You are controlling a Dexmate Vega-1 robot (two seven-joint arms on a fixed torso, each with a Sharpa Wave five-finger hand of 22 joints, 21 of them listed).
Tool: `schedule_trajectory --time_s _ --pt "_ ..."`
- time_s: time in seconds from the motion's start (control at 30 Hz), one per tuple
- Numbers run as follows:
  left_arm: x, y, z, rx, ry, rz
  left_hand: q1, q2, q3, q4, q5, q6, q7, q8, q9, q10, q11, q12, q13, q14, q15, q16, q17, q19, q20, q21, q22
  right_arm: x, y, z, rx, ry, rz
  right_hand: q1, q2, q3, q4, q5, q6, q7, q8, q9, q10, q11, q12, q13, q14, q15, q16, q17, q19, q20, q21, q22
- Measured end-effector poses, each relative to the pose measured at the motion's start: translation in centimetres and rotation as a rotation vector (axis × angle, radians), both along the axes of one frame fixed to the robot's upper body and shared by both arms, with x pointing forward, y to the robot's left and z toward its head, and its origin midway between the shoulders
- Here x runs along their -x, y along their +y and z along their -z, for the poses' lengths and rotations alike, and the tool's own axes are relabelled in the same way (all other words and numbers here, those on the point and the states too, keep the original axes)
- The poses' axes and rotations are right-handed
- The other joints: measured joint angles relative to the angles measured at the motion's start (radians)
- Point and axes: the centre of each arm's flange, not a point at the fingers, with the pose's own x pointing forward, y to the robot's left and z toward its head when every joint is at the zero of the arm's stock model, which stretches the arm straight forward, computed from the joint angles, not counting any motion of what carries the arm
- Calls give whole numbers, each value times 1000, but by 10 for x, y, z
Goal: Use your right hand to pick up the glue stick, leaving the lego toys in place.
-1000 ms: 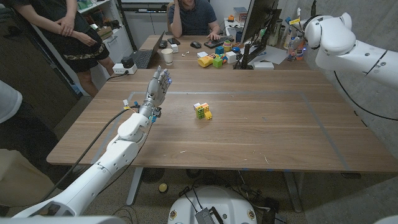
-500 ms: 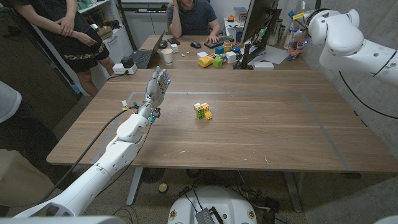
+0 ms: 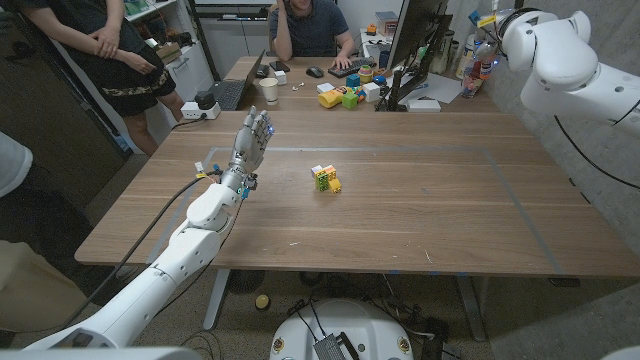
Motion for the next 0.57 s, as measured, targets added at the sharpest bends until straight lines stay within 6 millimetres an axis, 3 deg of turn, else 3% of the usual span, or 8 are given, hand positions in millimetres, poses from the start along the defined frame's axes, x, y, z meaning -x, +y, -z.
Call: schedule_trajectory --time_s 0.57 --pt "4 2 3 3 -1 3 0 0 -4 -4 0 0 0 0 0 0 0 0 0 0 0 0 0 0 0 0 0 4 2 4 -3 5 -18 1 -1 -4 4 5 0 0 -5 3 4 4 0 0 4 4 -1 1 0 0 8 0"
